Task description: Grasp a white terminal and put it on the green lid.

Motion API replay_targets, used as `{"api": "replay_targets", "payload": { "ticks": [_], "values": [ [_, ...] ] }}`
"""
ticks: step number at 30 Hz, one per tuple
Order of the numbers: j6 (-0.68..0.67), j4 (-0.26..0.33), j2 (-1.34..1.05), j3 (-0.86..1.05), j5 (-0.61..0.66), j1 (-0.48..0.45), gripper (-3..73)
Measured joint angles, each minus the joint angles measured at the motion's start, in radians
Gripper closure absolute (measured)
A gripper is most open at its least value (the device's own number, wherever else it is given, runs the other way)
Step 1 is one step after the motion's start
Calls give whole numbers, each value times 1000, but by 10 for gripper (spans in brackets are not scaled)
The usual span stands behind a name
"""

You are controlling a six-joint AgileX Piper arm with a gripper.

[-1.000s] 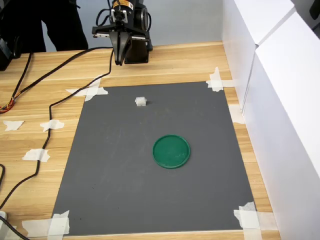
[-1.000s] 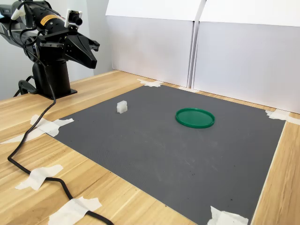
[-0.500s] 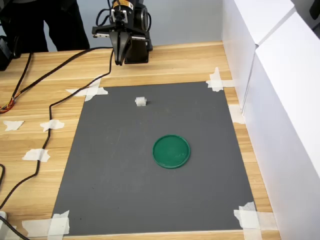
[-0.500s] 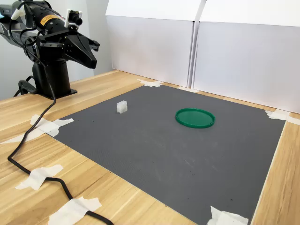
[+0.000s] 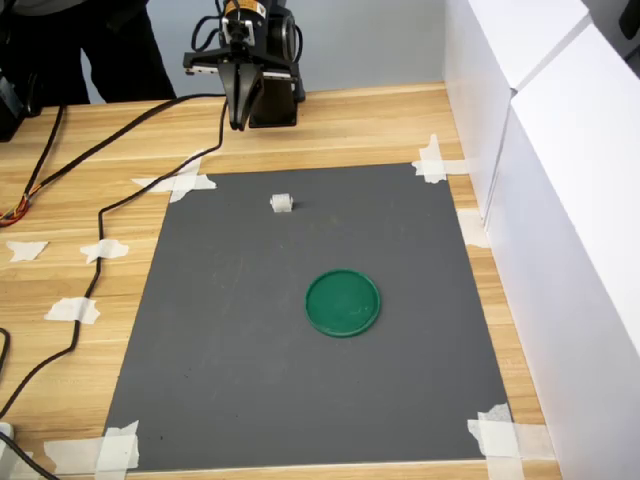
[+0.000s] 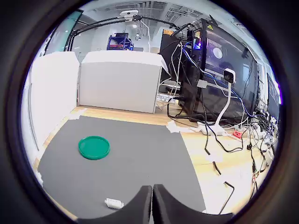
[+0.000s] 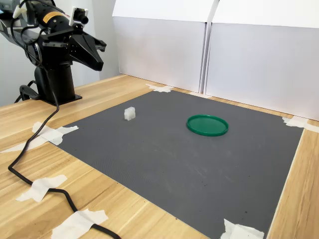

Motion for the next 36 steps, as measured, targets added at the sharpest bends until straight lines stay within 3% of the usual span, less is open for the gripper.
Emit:
{"api": "replay_targets", "payload": {
  "ticks": [8, 19, 31, 36],
  "values": [
    [0, 0, 238, -219, 103, 0, 711],
    [-16, -1, 565, -501, 529, 0, 711],
    [-91, 0, 757, -524, 661, 0, 703],
    [-127, 40, 833, -562, 724, 0, 618]
  ]
}}
